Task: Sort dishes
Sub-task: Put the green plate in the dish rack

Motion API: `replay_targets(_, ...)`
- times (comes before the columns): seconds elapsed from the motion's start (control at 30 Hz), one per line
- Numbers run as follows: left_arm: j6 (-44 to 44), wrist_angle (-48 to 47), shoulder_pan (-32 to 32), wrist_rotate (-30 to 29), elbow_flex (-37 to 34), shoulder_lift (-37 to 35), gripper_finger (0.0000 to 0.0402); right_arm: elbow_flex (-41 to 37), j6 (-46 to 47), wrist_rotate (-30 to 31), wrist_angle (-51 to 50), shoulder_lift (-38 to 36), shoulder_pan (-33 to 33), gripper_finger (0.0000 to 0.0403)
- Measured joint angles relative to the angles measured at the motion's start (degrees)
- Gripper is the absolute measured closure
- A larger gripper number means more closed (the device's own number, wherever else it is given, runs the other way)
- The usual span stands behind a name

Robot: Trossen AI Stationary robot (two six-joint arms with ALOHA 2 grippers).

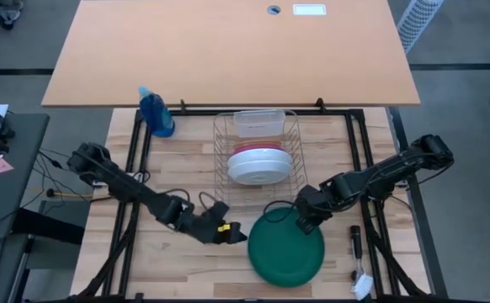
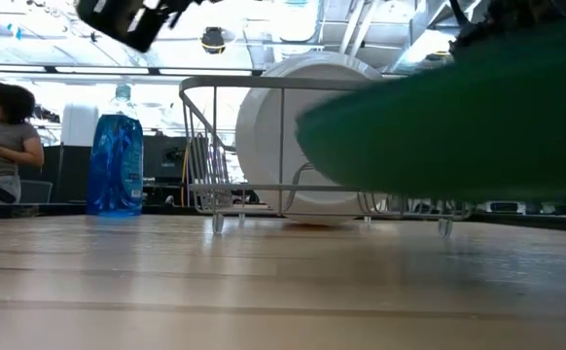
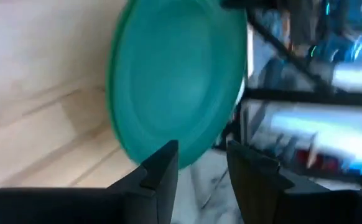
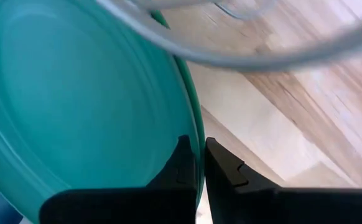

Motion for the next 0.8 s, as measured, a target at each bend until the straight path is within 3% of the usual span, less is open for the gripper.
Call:
replay_targets(0.13, -12.8, 0.7, -3.2, -6.4, -1.9, 1.4, 0.0268, 0.0, -1.9, 0.5, 1.2, 0.0, 0.0, 0.0391)
replay_targets(0.27, -20.4, 0.7, -5.1, -8.8, -2.1, 4.0, 0.0252, 0.0, -3.9, 0.8, 1.0, 0.0, -0.4, 0.0391)
replay_targets(0.53, -18.0, 9.0, -5.0, -10.2, -2.0, 10.5, 0.0216, 0.0, -3.7, 2.3, 3.0, 0.0, -1.6, 0.0391)
replay_targets(0.8, -18.8, 7.2, -4.8, -10.3, -2.0, 13.8, 0.0215, 0.0, -1.2, 5.2, 4.7, 0.8, -2.0, 0.0391)
